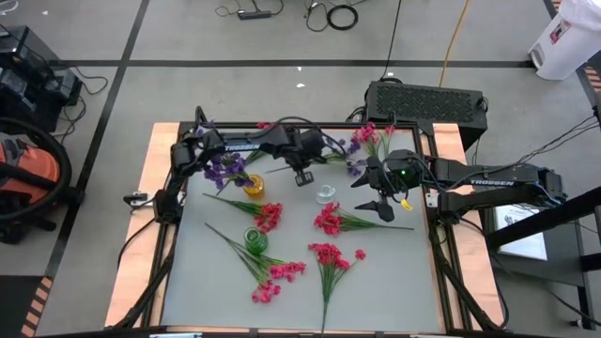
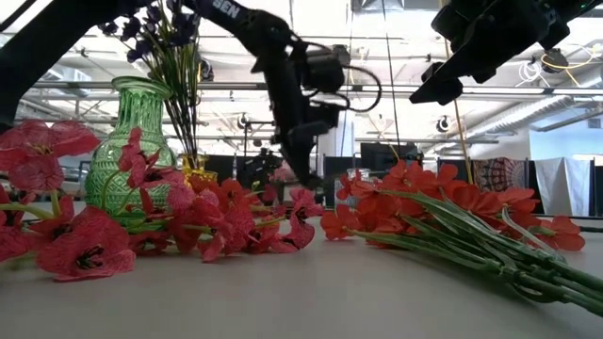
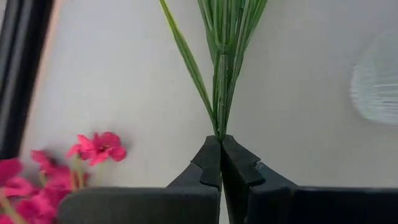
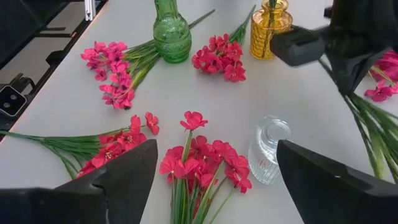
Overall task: Sort flowers into vase by color
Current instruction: Put the violet flowers into the yellow vase
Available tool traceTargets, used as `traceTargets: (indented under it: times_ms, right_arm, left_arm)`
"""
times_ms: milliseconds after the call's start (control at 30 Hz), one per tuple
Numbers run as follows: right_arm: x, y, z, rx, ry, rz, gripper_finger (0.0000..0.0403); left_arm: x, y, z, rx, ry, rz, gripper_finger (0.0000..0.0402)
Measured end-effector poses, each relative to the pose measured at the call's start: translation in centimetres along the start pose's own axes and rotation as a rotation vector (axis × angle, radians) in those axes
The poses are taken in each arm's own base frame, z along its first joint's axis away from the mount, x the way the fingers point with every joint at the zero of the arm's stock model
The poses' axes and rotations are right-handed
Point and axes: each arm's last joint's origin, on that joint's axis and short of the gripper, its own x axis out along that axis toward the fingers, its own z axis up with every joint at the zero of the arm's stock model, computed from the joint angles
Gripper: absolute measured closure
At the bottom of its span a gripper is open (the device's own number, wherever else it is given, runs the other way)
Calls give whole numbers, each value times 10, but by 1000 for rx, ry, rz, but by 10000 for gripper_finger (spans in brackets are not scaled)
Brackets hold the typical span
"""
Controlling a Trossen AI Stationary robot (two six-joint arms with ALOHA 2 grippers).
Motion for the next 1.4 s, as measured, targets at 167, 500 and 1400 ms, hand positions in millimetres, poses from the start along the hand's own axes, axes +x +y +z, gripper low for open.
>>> traceTargets:
  times_ms: [167,500,1400]
  right_arm:
    - [0,0,0,0,0,0,80]
    - [0,0,0,1,4,0,80]
    - [0,0,0,-6,4,0,80]
  left_arm:
    - [-23,-5,12,19,-24,34,400]
    - [-78,-15,35,45,-110,41,401]
    - [-325,17,-52,-67,-548,159,401]
